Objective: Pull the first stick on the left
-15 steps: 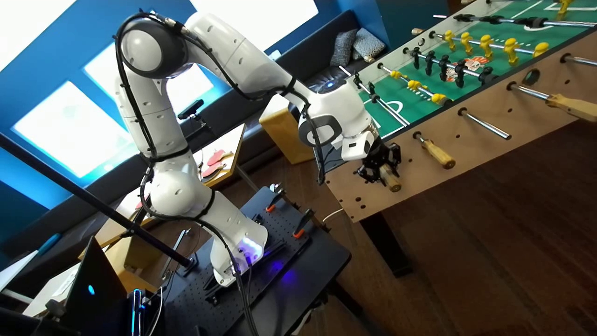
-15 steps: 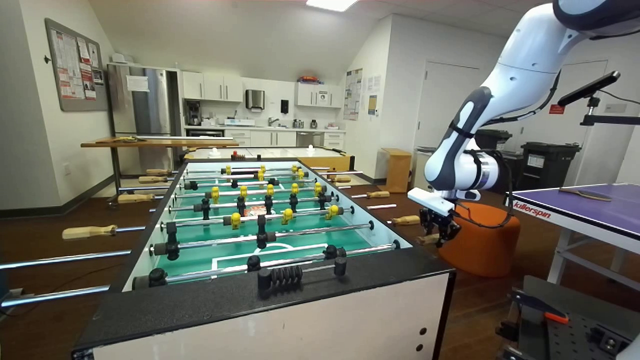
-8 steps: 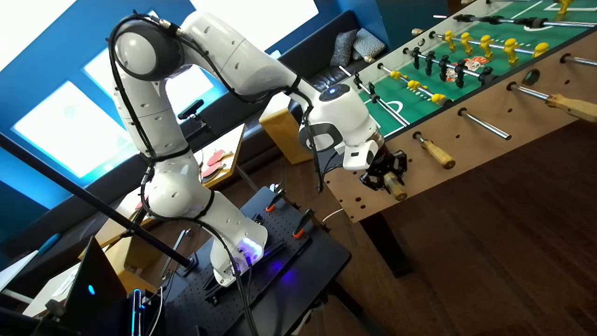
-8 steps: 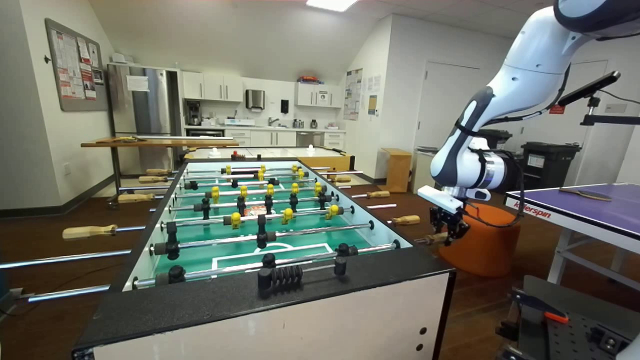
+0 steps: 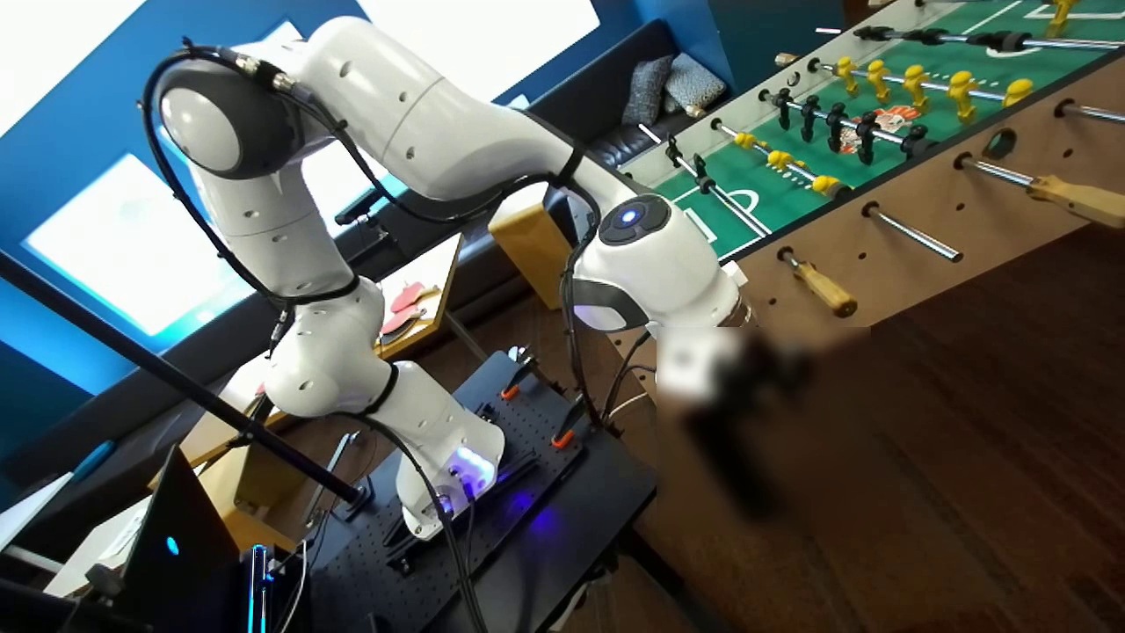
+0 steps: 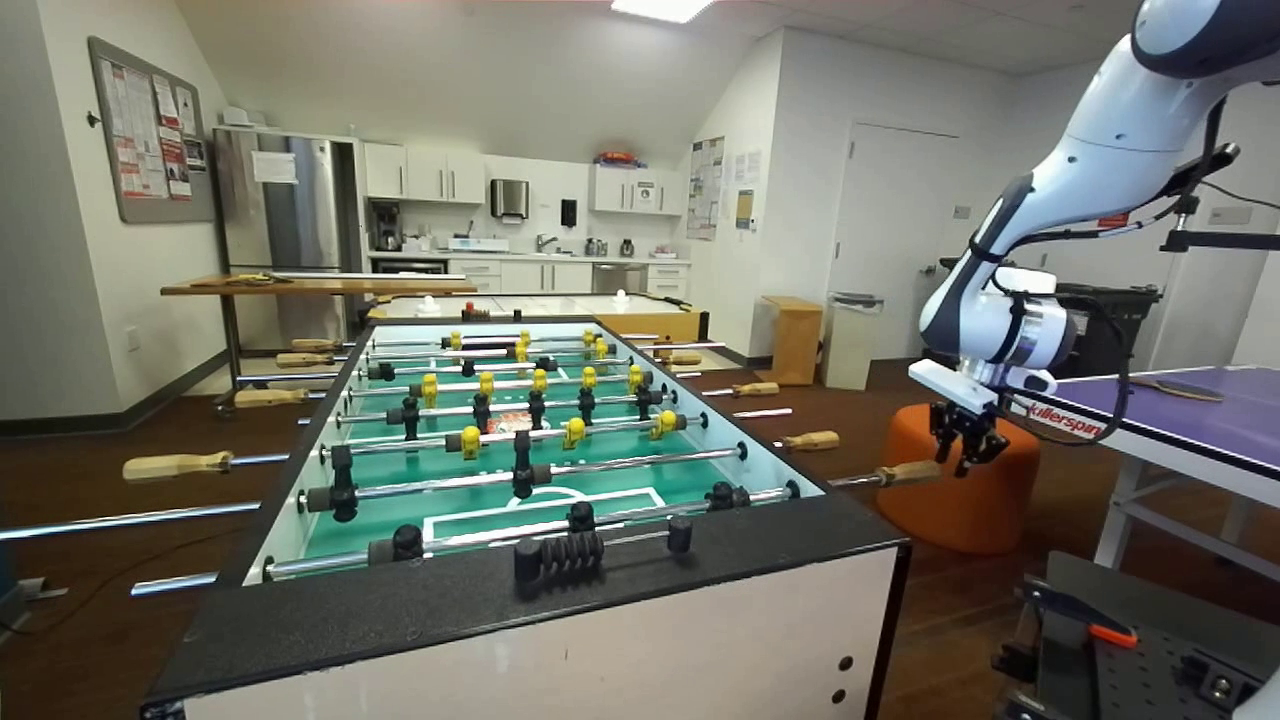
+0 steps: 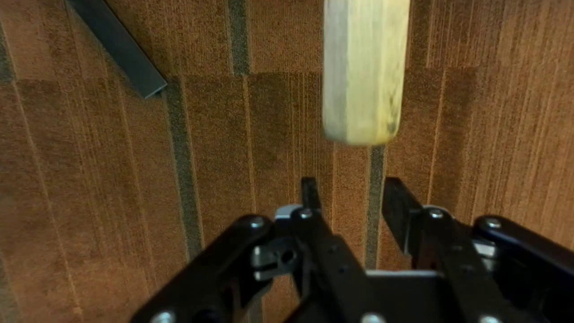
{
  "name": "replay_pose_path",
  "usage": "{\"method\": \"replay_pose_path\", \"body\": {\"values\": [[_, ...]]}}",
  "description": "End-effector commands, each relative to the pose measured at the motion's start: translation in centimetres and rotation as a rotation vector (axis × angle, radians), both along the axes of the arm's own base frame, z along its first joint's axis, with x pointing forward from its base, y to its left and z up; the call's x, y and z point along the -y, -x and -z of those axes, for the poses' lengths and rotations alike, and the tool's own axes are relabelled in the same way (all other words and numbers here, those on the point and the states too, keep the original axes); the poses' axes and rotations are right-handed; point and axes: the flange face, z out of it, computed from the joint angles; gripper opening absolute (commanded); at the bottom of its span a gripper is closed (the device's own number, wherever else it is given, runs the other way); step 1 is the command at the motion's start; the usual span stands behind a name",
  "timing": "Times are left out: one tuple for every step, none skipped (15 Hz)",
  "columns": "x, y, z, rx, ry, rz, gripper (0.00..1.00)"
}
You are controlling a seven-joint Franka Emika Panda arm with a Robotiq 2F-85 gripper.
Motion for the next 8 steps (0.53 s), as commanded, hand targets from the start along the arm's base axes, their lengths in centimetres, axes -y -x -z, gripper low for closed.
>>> {"method": "replay_pose_path", "body": {"values": [[1.3,1.4,-1.6,0.028,-0.020,-0.011,0.19],[1.1,1.6,-2.3,0.038,-0.027,-0.023,0.67],[0.3,2.0,-3.4,0.049,-0.038,-0.052,0.63],[-0.4,2.1,-4.6,0.061,-0.053,-0.087,0.64],[-1.2,2.3,-5.9,0.065,-0.076,-0.112,0.71],[-1.7,2.5,-6.9,0.068,-0.084,-0.141,0.77],[-2.2,2.8,-8.1,0.056,-0.090,-0.157,0.85],[-2.5,2.9,-9.4,0.052,-0.090,-0.190,0.92]]}}
